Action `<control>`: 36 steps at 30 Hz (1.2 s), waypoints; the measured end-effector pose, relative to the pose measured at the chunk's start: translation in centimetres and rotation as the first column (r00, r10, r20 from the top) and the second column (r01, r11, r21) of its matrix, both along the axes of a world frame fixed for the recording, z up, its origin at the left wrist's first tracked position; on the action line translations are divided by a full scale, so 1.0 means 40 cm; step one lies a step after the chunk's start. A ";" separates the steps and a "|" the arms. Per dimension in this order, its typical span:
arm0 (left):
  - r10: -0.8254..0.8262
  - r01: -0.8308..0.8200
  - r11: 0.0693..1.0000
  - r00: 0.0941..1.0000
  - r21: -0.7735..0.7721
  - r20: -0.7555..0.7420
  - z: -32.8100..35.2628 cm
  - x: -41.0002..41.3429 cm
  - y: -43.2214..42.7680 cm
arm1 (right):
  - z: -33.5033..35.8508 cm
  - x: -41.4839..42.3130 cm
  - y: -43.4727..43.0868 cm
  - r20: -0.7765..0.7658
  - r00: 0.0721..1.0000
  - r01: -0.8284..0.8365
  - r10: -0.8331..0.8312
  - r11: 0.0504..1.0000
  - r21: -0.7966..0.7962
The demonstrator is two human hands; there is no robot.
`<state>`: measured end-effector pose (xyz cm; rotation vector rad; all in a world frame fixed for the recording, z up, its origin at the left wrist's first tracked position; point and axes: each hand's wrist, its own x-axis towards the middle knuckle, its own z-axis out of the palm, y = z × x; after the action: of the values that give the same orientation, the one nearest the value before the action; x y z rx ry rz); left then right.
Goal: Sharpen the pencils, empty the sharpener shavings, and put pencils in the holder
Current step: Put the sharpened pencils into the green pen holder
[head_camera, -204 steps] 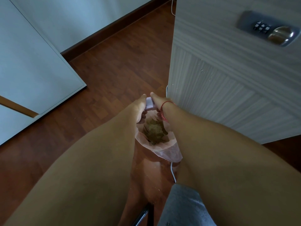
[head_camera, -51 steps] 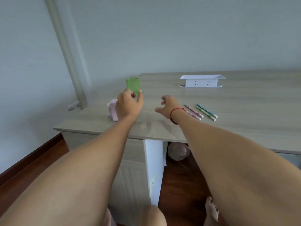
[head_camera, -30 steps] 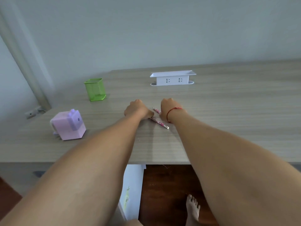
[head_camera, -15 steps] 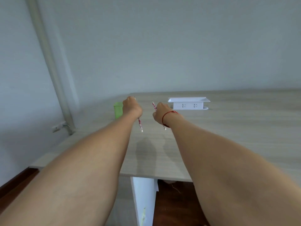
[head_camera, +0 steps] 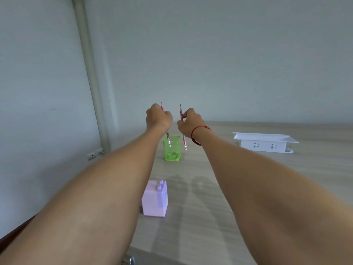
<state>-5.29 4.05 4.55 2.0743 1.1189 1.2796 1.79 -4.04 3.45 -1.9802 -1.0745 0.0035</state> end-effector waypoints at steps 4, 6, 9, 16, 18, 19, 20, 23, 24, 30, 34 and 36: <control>0.004 -0.006 0.999 0.997 0.031 0.076 -0.012 0.066 0.095 | -0.019 0.059 0.107 0.010 1.000 0.028 -0.028 0.998 0.060; 0.000 -0.007 0.997 0.995 0.071 0.102 -0.031 0.095 0.140 | -0.034 0.087 0.160 -0.009 0.999 0.036 -0.035 0.993 0.116; -0.007 -0.008 0.993 0.992 0.121 0.127 -0.076 0.128 0.202 | -0.058 0.125 0.225 -0.049 0.998 0.040 -0.032 0.984 0.174; -0.027 0.015 0.996 0.991 0.088 0.133 -0.182 0.166 0.310 | -0.143 0.188 0.323 -0.078 0.996 0.049 -0.037 0.986 0.161; -0.035 0.032 0.999 0.996 0.040 0.079 -0.206 0.173 0.326 | -0.166 0.199 0.338 -0.051 0.998 0.045 -0.039 0.992 0.116; -0.037 0.037 0.999 0.999 0.008 0.040 -0.215 0.175 0.332 | -0.175 0.205 0.344 -0.050 0.998 0.045 -0.040 0.994 0.099; -0.036 0.036 0.999 0.999 -0.025 -0.005 -0.222 0.174 0.333 | -0.183 0.208 0.349 -0.052 0.998 0.043 -0.039 0.996 0.080; -0.041 0.031 0.995 0.995 -0.099 -0.094 -0.243 0.168 0.342 | -0.207 0.212 0.350 -0.044 0.999 0.014 -0.014 1.000 -0.017; -0.045 0.031 0.992 0.993 -0.122 -0.110 -0.250 0.164 0.343 | -0.215 0.211 0.348 -0.041 0.999 0.002 -0.004 0.999 -0.052; -0.037 0.002 0.981 0.982 -0.192 -0.183 -0.263 0.149 0.341 | -0.228 0.192 0.341 -0.029 1.000 -0.007 0.002 0.985 -0.170; -0.044 -0.002 0.974 0.980 -0.228 -0.195 -0.243 0.136 0.314 | -0.196 0.174 0.302 0.025 1.000 0.005 0.002 0.970 -0.241; -0.036 -0.020 0.971 0.972 -0.237 -0.232 -0.228 0.117 0.282 | -0.172 0.160 0.262 0.066 0.998 0.014 0.004 0.964 -0.266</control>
<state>-0.61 15.34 -4.59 2.0812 1.2946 0.8611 8.19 6.46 -3.43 -2.2371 -1.1608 0.0843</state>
